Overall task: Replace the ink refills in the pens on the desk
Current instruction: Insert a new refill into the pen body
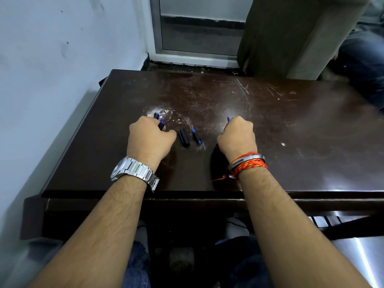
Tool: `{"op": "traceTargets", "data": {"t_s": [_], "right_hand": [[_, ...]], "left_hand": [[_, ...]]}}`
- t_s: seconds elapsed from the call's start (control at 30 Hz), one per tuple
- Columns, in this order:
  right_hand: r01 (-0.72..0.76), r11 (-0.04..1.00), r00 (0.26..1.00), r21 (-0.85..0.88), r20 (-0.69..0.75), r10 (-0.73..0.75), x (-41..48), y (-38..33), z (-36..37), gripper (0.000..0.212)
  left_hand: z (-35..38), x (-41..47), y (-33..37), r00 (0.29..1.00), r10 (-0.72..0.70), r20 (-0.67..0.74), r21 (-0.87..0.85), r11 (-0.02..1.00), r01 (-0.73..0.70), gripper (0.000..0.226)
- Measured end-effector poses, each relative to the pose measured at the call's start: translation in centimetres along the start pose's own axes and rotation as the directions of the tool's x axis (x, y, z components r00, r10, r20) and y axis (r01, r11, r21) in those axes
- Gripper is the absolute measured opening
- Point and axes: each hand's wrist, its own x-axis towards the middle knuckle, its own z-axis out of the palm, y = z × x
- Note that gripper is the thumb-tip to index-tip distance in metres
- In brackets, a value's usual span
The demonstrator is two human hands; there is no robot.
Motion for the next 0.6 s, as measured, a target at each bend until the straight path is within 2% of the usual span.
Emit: {"op": "traceTargets", "data": {"t_s": [0.07,0.17,0.3,0.43,0.6], "right_hand": [[0.007,1.0,1.0,0.016,-0.022,-0.007,0.12,0.06,0.0,0.004],[0.019,0.999,0.997,0.033,-0.069,-0.016,0.15,0.26,-0.17,0.007],[-0.018,1.0,0.999,-0.02,-0.045,0.017,0.1,0.6,-0.23,0.024],[-0.018,1.0,0.999,0.0,-0.046,0.018,0.13,0.63,-0.29,0.039],[-0.038,0.999,0.997,-0.038,-0.061,0.036,0.16,0.72,-0.46,0.018]], "left_hand": [[0.1,-0.17,0.23,1.0,0.015,-0.007,-0.044,0.999,-0.015,0.018],[0.24,-0.41,0.47,0.999,0.035,-0.022,-0.116,0.993,-0.037,0.019],[0.39,-0.61,0.6,0.998,0.037,-0.041,-0.154,0.987,-0.042,0.018],[0.44,-0.65,0.59,0.998,0.047,-0.042,-0.144,0.988,-0.052,0.02],[0.54,-0.6,0.49,0.998,0.052,-0.028,-0.144,0.988,-0.055,0.02]]}}
